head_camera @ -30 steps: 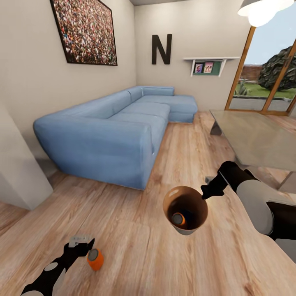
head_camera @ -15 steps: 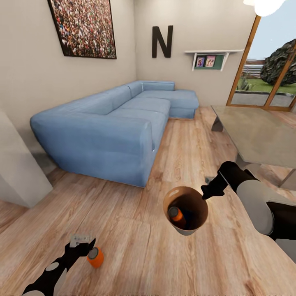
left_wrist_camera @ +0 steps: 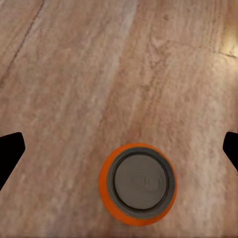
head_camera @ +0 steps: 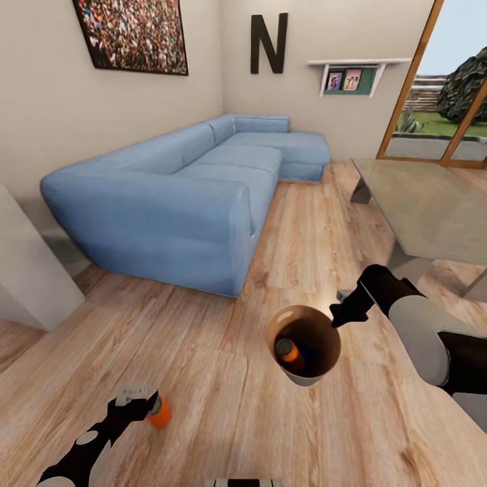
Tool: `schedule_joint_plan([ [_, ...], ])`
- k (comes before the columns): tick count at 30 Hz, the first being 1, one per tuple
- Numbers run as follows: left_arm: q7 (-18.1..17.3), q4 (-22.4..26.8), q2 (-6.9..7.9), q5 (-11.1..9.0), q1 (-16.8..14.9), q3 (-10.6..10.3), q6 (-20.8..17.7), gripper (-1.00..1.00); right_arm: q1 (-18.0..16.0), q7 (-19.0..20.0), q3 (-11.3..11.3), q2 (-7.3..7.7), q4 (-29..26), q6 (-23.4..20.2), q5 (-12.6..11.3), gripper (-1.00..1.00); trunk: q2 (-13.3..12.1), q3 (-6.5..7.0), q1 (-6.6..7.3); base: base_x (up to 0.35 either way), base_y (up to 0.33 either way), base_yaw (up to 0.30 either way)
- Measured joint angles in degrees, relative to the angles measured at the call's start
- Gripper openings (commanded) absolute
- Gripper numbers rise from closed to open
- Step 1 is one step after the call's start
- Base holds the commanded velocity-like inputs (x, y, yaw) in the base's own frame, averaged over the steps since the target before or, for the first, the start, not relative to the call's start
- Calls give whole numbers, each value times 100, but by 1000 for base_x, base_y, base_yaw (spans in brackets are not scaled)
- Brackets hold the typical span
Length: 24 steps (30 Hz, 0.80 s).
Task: Put the three can of soda from the living room inside the tash can in the kitchen.
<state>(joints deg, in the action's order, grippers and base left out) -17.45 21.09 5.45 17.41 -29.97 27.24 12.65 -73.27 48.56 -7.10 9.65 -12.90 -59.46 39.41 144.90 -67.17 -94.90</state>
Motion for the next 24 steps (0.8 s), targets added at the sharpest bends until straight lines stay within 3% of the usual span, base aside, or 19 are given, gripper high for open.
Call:
schedule_joint_plan([
  [6, -5, 14, 0, -10, 3, 0, -10, 100, -13, -5, -6, -55, -148, 5, -3, -100, 8, -133, -16, 0, 0, 0],
  [19, -5, 82, -2, -62, 7, 2, -23, 100, -18, 4, -27, -307, -377, -16, -19, -100, 9, -133, -15, 0, 0, 0],
  [24, -3, 61, -15, -31, -16, 8, -69, 100, -16, 0, -15, -349, -388, -6, 11, -100, 15, -244, -29, 0, 0, 0],
])
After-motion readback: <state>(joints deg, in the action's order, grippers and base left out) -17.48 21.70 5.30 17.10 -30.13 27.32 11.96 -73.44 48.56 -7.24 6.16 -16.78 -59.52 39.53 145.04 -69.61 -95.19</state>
